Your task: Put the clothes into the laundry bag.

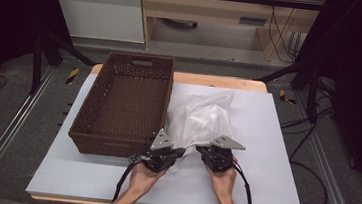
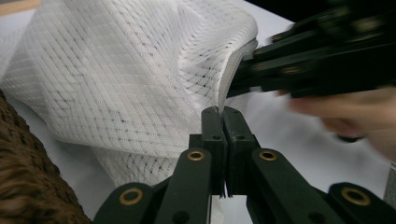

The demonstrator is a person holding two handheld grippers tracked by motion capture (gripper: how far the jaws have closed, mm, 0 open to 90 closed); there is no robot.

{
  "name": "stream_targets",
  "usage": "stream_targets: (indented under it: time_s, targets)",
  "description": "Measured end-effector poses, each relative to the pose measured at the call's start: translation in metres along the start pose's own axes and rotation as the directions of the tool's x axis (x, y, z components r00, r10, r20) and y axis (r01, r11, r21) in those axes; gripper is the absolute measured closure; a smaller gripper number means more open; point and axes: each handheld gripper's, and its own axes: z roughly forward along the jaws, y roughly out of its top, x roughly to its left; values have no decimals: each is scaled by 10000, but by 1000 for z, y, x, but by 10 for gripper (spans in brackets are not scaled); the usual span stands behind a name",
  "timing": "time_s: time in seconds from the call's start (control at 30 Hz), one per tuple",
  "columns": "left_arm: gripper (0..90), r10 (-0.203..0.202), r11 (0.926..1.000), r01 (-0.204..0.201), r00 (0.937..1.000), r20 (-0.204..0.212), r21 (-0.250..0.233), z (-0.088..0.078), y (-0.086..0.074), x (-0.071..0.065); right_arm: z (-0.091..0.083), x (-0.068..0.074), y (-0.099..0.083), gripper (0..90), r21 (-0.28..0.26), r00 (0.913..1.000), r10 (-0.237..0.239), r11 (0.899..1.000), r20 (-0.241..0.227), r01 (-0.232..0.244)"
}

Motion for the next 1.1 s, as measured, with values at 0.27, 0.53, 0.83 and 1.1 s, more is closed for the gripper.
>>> stream_targets:
  time_s: [0.27,0.53,0.83,1.1]
  targets:
    - [881,-188,9994,187,9998,35,288,7,-7,4,33,-8,-2,789,79,9880,258,9996,1521,-273]
    - [880,-175,9990,176,9998,-22,414,13,-10,5,-13,-9,-7,368,935,9899,-737,9937,1211,625]
    - [880,-137,9983,139,9999,-34,570,17,-12,4,-14,-23,-29,636,2042,9904,-677,9780,1209,420]
    - [879,-169,9985,172,9998,-70,510,15,-11,5,-32,-22,-31,900,2303,9931,-508,9728,1058,252]
